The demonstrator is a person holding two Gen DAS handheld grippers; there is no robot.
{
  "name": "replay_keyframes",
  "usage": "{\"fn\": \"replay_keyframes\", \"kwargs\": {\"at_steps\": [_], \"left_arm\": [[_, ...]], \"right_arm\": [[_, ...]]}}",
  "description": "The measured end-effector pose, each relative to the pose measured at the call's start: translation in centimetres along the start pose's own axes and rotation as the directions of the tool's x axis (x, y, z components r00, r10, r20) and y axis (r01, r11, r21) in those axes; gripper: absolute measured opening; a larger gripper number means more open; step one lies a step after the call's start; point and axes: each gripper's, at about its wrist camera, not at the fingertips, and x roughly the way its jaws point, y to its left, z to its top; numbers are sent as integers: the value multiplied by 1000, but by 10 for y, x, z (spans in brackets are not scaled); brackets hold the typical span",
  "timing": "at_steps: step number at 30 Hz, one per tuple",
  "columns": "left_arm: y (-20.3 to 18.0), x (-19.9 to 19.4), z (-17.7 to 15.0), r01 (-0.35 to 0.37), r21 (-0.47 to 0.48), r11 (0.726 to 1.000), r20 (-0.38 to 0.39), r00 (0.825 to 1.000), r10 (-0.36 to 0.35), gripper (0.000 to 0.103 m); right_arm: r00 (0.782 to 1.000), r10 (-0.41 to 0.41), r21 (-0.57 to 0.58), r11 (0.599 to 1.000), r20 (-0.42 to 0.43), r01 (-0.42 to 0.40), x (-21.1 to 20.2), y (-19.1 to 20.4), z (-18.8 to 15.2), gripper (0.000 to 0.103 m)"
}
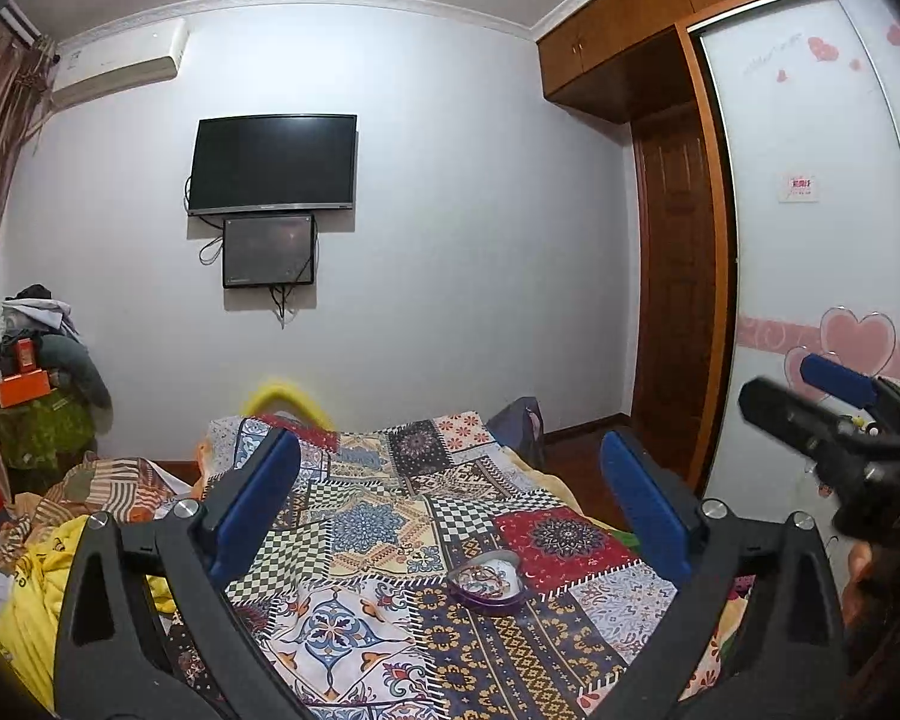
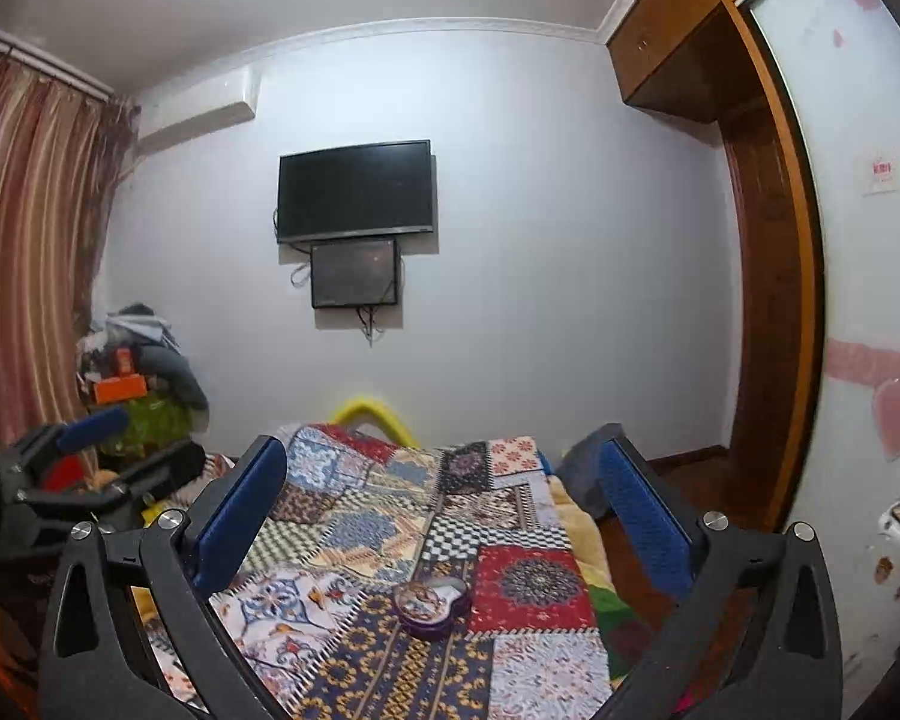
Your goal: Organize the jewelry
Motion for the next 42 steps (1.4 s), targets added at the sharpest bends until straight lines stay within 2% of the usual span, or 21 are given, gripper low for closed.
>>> {"fn": "replay_keyframes", "kwargs": {"at_steps": [14,42], "left_arm": [[-5,-4,-3,13,-7,1000,-9,1000,-13,102],[-2,6,-6,17,-32,999,-45,999,-19,102]], "right_arm": [[1000,0,-13,1000,-18,0,-18,-3,-8,103],[999,0,9,1000,-43,0,-18,-7,-5,103]]}}
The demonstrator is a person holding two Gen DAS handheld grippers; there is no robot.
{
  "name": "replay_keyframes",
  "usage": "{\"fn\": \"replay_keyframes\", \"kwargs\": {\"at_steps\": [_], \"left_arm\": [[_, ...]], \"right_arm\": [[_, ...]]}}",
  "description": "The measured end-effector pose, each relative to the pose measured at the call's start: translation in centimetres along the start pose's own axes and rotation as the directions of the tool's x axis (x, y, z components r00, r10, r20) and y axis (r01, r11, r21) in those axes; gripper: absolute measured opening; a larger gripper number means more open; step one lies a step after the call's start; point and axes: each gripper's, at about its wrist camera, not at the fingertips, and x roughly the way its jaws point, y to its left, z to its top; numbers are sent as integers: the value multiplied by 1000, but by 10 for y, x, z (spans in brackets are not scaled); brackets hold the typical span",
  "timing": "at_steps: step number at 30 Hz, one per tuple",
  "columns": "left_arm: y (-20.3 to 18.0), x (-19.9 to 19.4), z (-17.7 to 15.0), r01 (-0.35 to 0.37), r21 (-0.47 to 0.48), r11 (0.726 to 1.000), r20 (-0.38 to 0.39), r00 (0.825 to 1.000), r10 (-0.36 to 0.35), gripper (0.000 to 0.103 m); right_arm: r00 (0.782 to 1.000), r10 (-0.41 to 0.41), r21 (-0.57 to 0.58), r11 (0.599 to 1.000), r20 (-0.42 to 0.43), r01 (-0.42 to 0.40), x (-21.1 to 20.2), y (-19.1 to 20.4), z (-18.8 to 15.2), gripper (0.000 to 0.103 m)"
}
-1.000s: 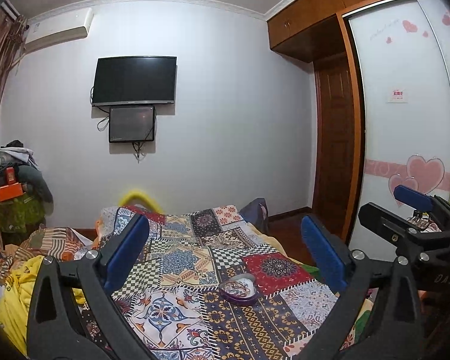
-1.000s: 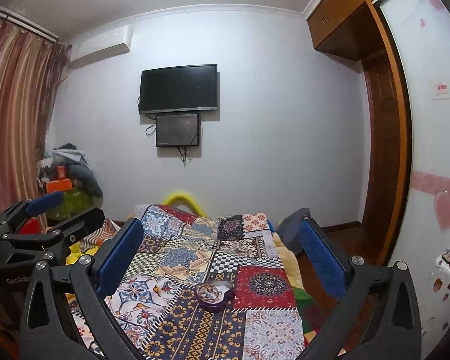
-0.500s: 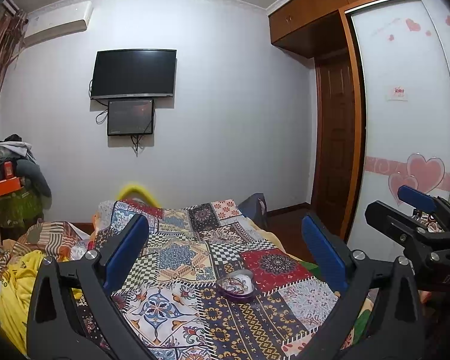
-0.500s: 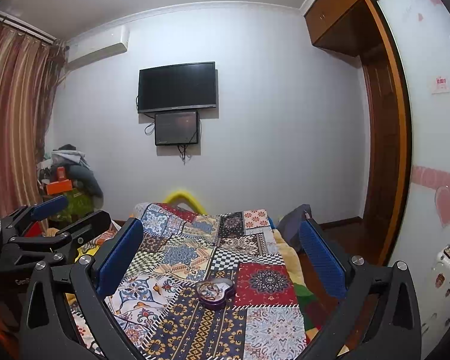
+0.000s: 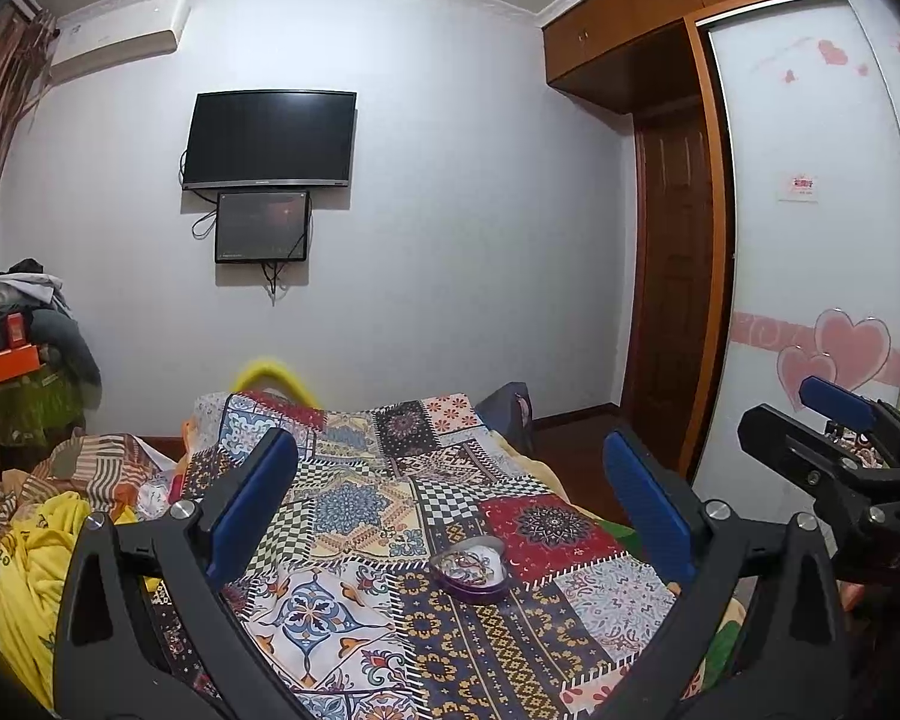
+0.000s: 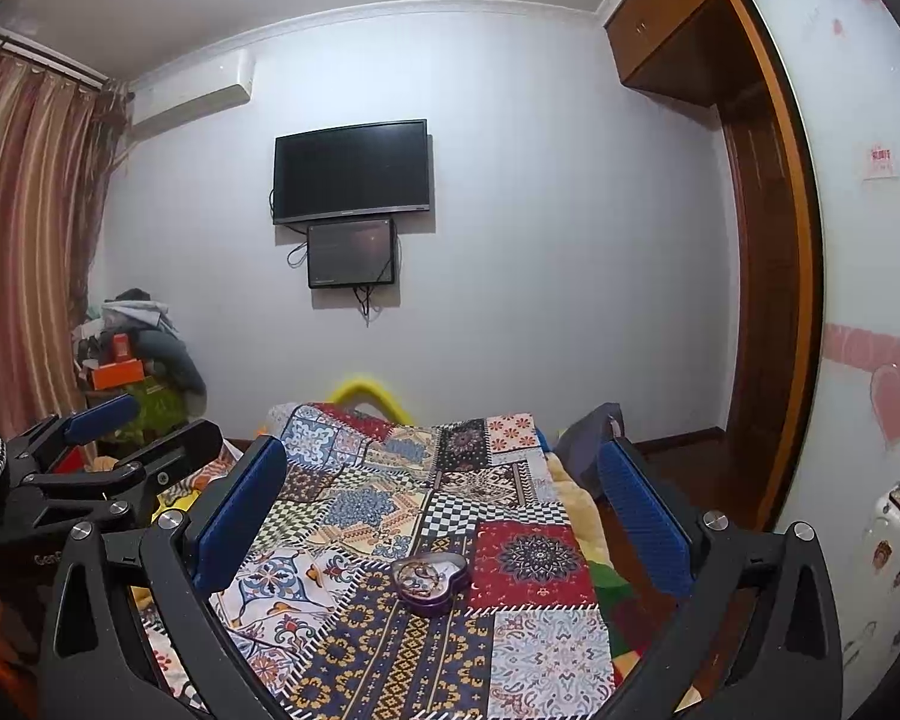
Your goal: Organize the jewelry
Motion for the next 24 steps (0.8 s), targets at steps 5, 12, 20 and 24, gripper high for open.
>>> {"fn": "replay_keyframes", "kwargs": {"at_steps": [5,12,20,24], "left_arm": [[0,2,0,0,-10,1000,-7,1000,-1,102],[0,1,-1,0,-8,1000,-5,1000,0,102],[-2,1,0,-5,-7,1000,-3,1000,5,102],[-4,0,0,-11,-5,1000,5,1000,11,103]], "right_arm": [[1000,2,2,1000,-2,-2,0,0,0,103],[1000,2,3,1000,-2,-2,0,0,1,103],[1000,1,4,1000,-3,-1,0,1,3,103],[1000,0,4,1000,-4,0,1,0,3,103]]}}
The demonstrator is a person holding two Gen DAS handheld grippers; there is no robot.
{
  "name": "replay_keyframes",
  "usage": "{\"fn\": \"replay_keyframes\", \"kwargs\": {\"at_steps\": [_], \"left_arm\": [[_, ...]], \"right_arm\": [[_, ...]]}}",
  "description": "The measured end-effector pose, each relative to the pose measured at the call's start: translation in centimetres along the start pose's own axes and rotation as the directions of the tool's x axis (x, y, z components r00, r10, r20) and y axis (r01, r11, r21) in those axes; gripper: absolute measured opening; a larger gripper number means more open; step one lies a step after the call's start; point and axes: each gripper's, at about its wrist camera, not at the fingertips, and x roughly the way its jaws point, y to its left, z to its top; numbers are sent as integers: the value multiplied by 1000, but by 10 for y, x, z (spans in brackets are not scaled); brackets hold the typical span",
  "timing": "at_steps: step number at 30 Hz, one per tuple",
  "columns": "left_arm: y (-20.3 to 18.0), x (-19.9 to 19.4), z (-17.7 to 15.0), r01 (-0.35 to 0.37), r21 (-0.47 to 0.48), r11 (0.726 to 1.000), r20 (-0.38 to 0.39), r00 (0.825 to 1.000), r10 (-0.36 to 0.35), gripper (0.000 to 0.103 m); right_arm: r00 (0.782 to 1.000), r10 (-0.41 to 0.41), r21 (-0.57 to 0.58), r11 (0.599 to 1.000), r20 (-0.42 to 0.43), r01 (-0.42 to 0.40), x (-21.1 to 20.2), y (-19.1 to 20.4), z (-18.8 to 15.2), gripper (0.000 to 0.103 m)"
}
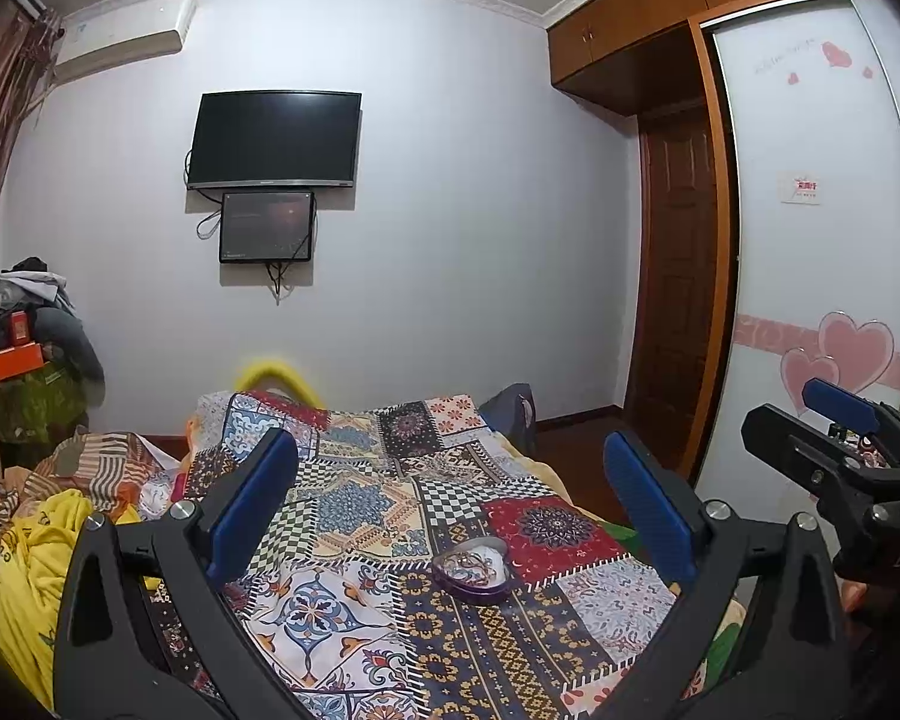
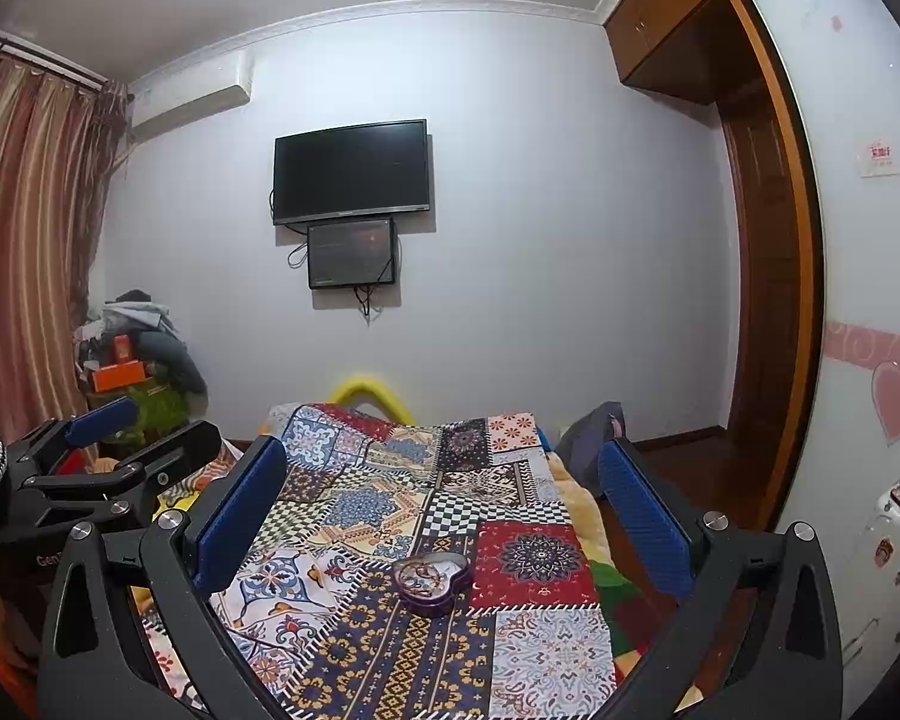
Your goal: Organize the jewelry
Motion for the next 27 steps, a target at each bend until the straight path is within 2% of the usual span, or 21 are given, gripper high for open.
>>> {"fn": "replay_keyframes", "kwargs": {"at_steps": [27], "left_arm": [[3,1,-1,23,-17,1000,-12,1000,-23,103]], "right_arm": [[1000,-4,17,1000,-8,4,5,-1,-4,103]]}}
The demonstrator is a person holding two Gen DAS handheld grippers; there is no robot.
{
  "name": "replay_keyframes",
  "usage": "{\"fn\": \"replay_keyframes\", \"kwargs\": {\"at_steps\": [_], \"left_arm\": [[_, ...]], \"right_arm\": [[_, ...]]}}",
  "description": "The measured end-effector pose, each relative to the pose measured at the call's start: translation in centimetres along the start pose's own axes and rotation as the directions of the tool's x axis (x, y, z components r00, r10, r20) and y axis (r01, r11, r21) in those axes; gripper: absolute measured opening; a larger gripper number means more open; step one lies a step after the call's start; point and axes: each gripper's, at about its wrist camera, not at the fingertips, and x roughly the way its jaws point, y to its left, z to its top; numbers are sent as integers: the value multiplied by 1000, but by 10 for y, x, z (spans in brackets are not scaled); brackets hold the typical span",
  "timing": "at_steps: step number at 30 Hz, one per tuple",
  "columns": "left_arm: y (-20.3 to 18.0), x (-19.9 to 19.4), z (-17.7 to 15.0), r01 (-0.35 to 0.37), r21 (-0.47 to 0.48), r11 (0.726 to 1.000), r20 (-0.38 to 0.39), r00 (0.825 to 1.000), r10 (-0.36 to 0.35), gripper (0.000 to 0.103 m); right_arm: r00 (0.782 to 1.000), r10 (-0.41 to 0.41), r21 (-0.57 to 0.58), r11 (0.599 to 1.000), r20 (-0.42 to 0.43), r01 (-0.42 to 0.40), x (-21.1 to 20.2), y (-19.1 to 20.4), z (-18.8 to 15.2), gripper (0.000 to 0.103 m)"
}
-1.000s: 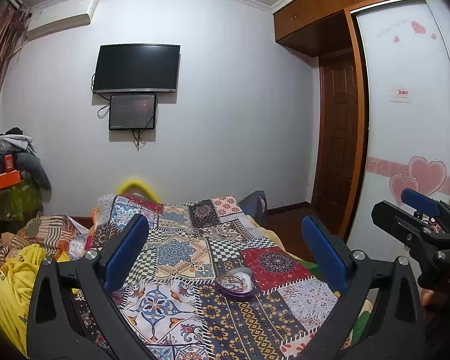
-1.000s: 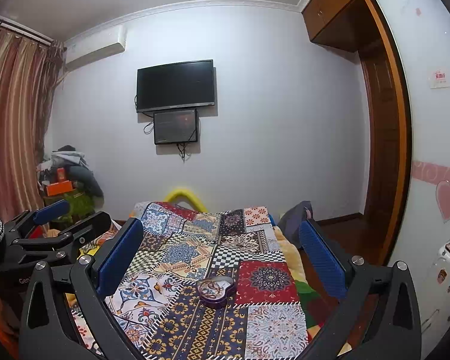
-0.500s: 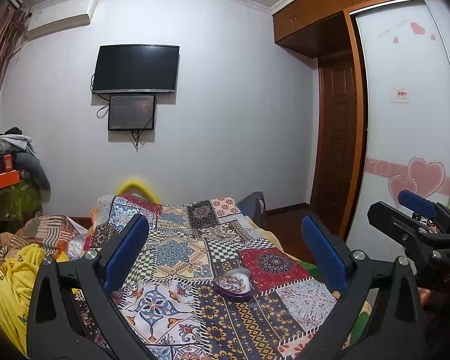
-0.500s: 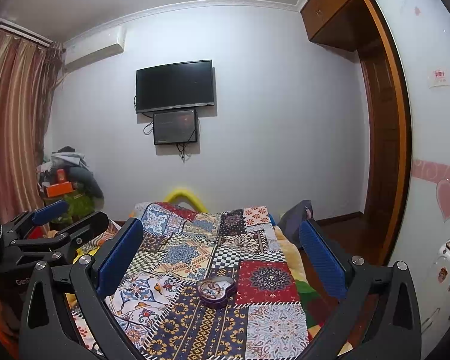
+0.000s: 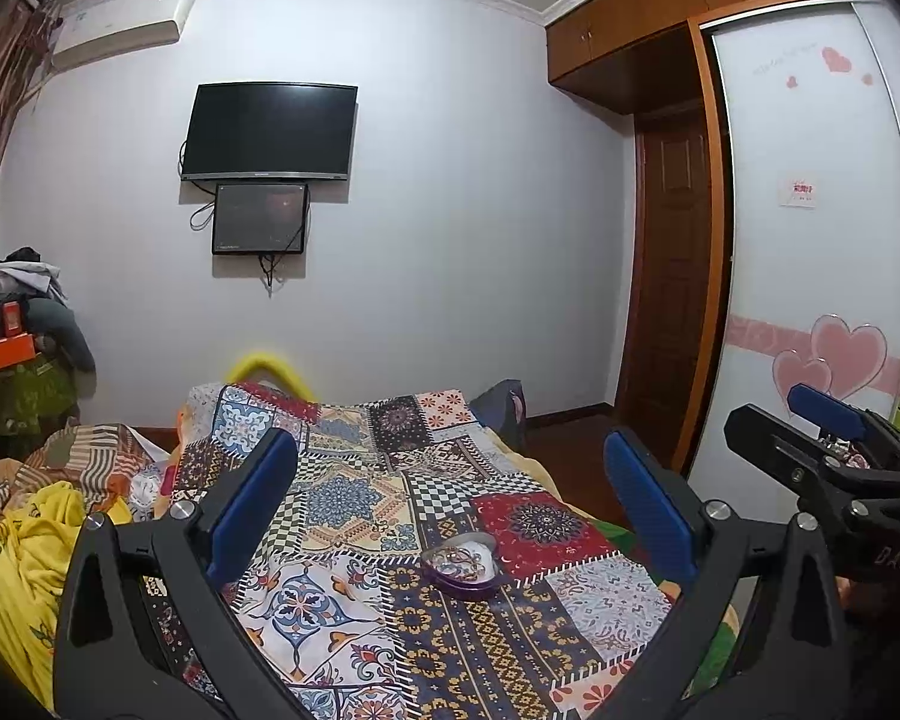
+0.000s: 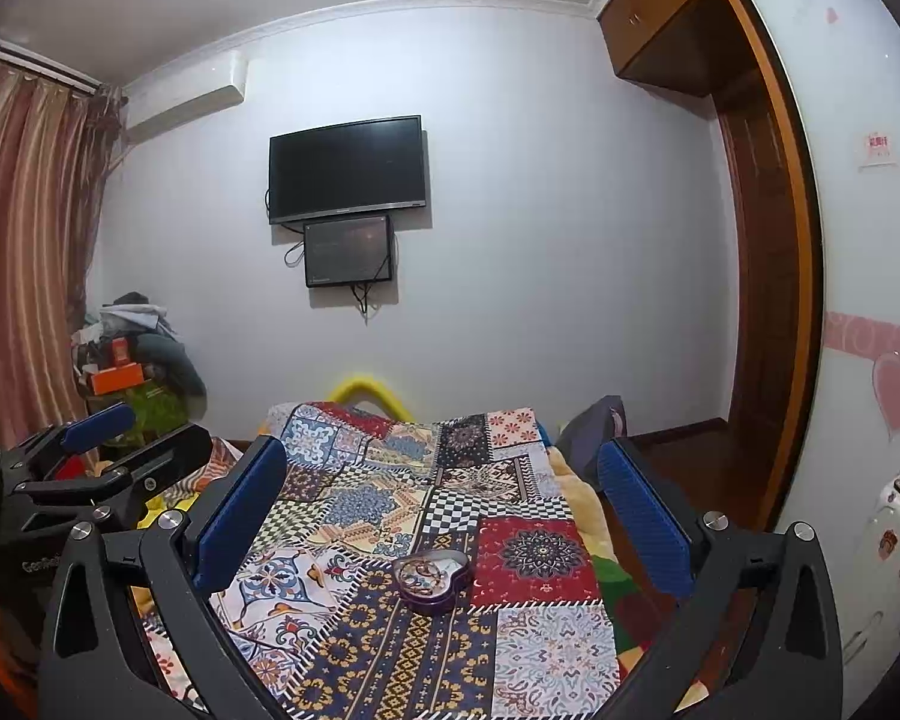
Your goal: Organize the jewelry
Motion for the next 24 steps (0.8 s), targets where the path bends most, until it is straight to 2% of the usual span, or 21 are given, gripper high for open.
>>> {"fn": "replay_keyframes", "kwargs": {"at_steps": [4,24], "left_arm": [[-2,3,-3,-20,18,1000,0,1000,20,103],[19,43,-19,0,-20,1000,-79,997,-2,103]], "right_arm": [[1000,-2,-2,1000,-6,2,2,1,-1,103],[997,-8,13,1000,-83,10,31,-2,-12,103]]}}
